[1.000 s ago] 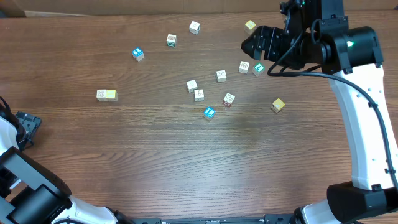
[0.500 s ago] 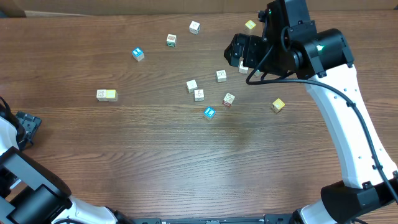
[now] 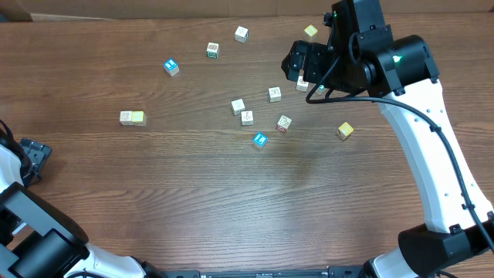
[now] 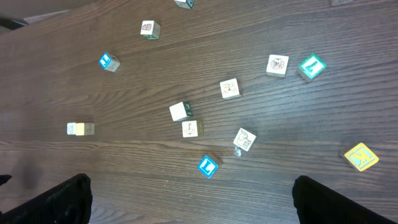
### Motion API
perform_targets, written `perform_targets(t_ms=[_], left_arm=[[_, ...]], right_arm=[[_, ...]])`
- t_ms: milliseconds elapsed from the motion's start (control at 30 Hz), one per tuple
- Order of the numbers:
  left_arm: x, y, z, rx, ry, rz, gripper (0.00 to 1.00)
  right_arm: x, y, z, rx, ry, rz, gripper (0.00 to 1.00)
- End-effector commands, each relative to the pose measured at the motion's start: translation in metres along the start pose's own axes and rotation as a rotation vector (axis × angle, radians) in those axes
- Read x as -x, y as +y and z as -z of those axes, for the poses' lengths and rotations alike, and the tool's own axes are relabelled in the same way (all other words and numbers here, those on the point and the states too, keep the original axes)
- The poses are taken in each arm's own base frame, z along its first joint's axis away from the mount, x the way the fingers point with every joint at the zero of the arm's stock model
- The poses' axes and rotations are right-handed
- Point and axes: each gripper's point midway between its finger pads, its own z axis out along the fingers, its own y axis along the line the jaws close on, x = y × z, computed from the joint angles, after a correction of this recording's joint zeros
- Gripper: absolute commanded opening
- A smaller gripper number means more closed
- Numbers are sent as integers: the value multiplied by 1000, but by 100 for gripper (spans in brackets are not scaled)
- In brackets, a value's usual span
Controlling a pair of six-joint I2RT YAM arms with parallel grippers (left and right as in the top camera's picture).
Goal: Form a horizontal line
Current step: 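Lower the right gripper over the umbrella-picture block near center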
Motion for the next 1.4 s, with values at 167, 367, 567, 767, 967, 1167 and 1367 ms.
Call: perform_targets(t_ms=[167, 367, 567, 767, 967, 1167, 1367], left_arm=[[-3, 5, -6, 28, 8, -6, 100], [-3, 5, -6, 28, 8, -6, 100], [-3, 5, -6, 28, 8, -6, 100], [-3, 5, -6, 28, 8, -6, 100], [-3, 5, -6, 28, 8, -6, 100], [-3, 5, -6, 28, 8, -6, 100], [-3, 5, -6, 28, 8, -6, 100]], right_arm=[[1, -4, -2, -17, -5, -10, 100], [1, -4, -2, -17, -5, -10, 100], [1, -4, -2, -17, -5, -10, 100], [1, -4, -2, -17, -5, -10, 100], [14, 3, -2, 10, -56, -3, 100], [28, 20, -10, 66, -105, -11, 17], [9, 32, -55, 46, -11, 9, 4]])
